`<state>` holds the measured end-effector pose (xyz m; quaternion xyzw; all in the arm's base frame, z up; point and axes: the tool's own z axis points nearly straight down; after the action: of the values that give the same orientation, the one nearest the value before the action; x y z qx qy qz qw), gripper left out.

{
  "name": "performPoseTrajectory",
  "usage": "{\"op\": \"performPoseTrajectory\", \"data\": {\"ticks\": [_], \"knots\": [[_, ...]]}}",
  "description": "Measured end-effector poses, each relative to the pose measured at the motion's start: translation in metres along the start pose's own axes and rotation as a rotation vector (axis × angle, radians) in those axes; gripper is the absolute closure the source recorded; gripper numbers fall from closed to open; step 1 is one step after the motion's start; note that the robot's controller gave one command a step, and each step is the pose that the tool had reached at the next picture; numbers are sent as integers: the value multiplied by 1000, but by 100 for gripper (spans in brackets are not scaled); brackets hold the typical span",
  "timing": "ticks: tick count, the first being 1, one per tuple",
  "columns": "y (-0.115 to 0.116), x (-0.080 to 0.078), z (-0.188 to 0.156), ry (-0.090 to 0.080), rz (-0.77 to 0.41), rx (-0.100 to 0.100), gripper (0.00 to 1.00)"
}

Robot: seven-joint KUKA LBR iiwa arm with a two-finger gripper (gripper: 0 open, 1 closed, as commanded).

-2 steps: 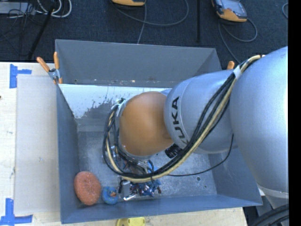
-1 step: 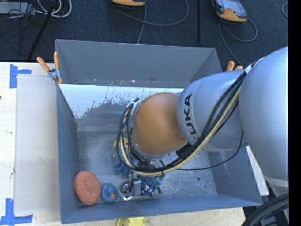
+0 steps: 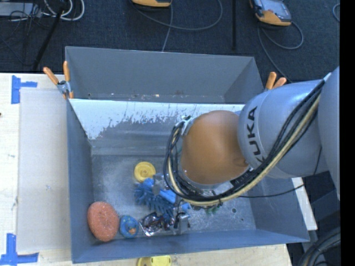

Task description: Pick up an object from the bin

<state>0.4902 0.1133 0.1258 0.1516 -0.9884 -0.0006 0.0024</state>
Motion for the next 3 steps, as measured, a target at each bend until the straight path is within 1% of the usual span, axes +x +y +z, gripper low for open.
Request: {"op": "performPoseTrajectory", "data": {"ticks": [1, 2, 3], "knots": [[-55, -21, 12, -6, 21, 2, 0], [-51, -18, 37, -7, 165, 2, 0], [-23, -10, 55, 16, 110, 1, 100]]}}
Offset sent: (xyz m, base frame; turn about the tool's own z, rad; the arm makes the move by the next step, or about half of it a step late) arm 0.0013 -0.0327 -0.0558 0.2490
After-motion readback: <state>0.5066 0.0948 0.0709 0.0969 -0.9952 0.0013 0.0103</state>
